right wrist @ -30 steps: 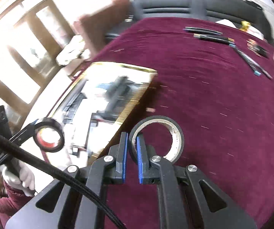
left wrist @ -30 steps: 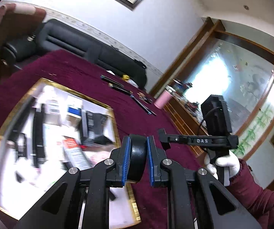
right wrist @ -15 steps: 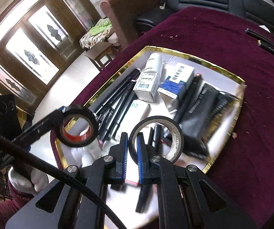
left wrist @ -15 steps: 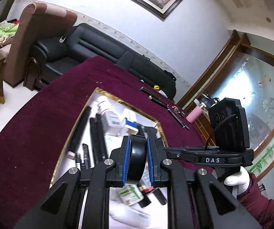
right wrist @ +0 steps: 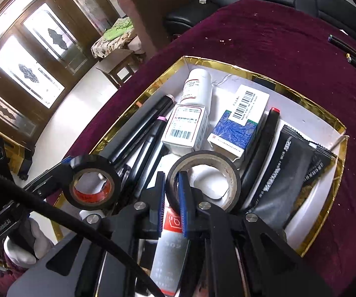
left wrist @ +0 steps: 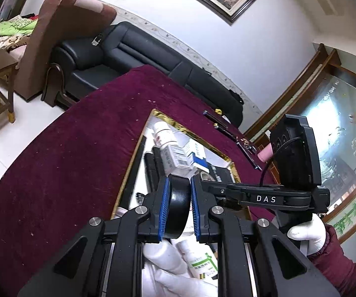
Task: Organize objects
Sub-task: 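Carry both tape rolls over the white box, lowering, then open both tools to release the tape rolls into the white box, then lift both open tools away from the white box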
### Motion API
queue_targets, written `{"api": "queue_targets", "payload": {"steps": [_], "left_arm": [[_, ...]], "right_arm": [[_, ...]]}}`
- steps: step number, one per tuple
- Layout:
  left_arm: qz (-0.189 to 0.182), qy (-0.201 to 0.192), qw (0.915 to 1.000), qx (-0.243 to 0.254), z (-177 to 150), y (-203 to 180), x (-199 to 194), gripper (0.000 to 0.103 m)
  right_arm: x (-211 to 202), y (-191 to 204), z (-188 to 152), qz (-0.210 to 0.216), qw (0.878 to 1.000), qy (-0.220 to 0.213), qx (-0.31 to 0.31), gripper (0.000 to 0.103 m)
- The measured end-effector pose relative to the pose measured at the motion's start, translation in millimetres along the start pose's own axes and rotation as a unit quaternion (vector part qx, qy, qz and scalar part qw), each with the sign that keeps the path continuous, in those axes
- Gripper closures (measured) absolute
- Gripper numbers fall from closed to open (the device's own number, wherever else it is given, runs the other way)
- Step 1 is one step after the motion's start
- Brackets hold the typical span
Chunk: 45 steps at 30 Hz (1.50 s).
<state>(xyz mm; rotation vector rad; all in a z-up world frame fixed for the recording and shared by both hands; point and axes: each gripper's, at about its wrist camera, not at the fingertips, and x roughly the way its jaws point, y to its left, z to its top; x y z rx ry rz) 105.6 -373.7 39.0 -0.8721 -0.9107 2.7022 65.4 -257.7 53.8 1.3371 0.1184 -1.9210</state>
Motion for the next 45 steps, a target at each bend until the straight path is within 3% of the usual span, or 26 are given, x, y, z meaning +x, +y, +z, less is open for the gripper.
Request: {"api": "queue_targets", "payload": {"steps": [2,4,6,9,11,16,21,23,26,29,37,42,45], "left_arm": [[0.001,-0.004,1.0000,-0.003,1,2,-2,0.080],[0.009,-0.008,0.9999,-0.001,2,3,-5,0.058],[0.015,-0.014,0.9998,0.001,3,3,-7,0.047],[0.015,-0.020,0.9997,0.004,4,0,-10,0.039],[0.013,-0.022,0.9997,0.007,4,-3,-12,0.037],[0.006,-0.024,0.9995,0.022,2,-17,-16,0.037],[0.034,-0.050,0.9962,0.063,-1,-43,-33,0.035],[0.066,-0.073,0.9907,0.094,-3,-57,-42,0.025],[0.116,-0.124,0.9728,0.157,-11,-86,-58,0.016],[0.108,-0.155,0.9650,0.181,-16,-108,-69,0.002],[0.056,-0.168,0.9763,0.124,-13,-130,-75,0.001],[0.082,-0.187,0.9762,0.074,-21,-135,-78,0.001],[0.088,-0.176,0.9789,0.056,-25,-134,-74,0.001]], "right_arm": [[2,2,0,-0.008,1.000,-0.001,-0.002,0.090],[1,4,-1,-0.017,1.000,-0.004,-0.003,0.082],[-3,8,-4,-0.021,1.000,-0.009,-0.005,0.071],[-12,16,-7,-0.025,0.999,-0.025,-0.015,0.065],[-19,21,-11,-0.027,0.999,-0.034,-0.020,0.059],[-38,31,-26,-0.033,0.997,-0.056,-0.036,0.058],[-57,32,-45,-0.056,0.994,-0.080,-0.049,0.056],[-63,30,-51,-0.068,0.992,-0.093,-0.052,0.055],[-76,25,-64,-0.088,0.988,-0.114,-0.053,0.053],[-89,19,-78,-0.113,0.983,-0.134,-0.052,0.053],[-117,3,-107,-0.171,0.968,-0.177,-0.050,0.052],[-128,-3,-122,-0.207,0.956,-0.198,-0.057,0.051],[-131,-5,-129,-0.215,0.953,-0.203,-0.061,0.051]]}}
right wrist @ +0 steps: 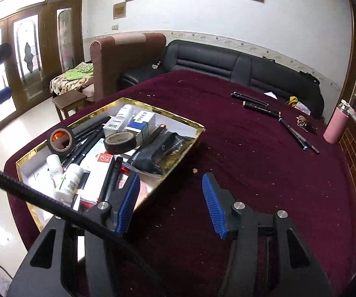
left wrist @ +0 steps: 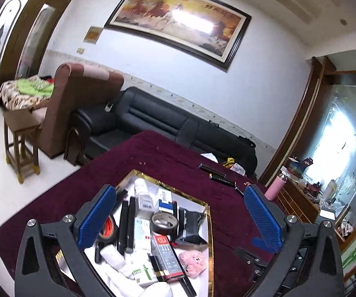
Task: Organize objects
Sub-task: 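Lift both open tools away from the white box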
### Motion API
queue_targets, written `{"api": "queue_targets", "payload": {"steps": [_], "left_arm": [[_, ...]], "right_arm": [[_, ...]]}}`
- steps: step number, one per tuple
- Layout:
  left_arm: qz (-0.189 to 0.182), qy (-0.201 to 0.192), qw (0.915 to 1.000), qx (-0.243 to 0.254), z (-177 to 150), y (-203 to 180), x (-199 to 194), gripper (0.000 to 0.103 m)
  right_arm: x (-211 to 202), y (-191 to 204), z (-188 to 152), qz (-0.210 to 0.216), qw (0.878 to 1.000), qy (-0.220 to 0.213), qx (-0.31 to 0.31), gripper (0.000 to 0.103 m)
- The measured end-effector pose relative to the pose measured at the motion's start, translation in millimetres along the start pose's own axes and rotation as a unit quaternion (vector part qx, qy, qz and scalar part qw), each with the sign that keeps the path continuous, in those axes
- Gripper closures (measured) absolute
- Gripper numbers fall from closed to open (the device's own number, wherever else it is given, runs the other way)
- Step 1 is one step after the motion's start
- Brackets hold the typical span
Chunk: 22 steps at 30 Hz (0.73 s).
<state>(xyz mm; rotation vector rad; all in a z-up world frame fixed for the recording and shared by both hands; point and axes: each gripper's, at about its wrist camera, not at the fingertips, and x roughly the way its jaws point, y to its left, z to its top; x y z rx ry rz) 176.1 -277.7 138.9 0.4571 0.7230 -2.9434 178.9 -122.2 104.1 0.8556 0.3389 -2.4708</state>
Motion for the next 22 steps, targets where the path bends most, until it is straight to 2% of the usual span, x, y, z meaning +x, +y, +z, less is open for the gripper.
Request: {"api": "queue_targets", "payload": {"steps": [4,9,12,15,19,22], "left_arm": [[0.016,0.035,0.9992,-0.009,-8,0,9,0.001],[0.014,0.061,0.9979,-0.016,-20,0,16,0.001],[0.050,0.081,0.9949,-0.033,-27,4,20,0.001],[0.071,0.097,0.9916,-0.048,-32,12,26,0.001],[0.089,0.120,0.9878,-0.046,-39,16,32,0.001],[0.104,0.126,0.9863,-0.026,-43,9,34,0.001]], "right_arm": [[-4,-3,-5,-0.003,1.000,-0.004,-0.002,0.051],[-2,-5,-8,-0.006,1.000,-0.003,-0.002,0.051],[-1,-4,-9,-0.007,1.000,-0.001,-0.004,0.051],[0,-3,-10,-0.007,1.000,0.001,-0.007,0.051],[3,-1,-12,-0.009,1.000,0.005,-0.011,0.051],[4,-1,-12,-0.008,1.000,0.006,-0.009,0.051]]}}
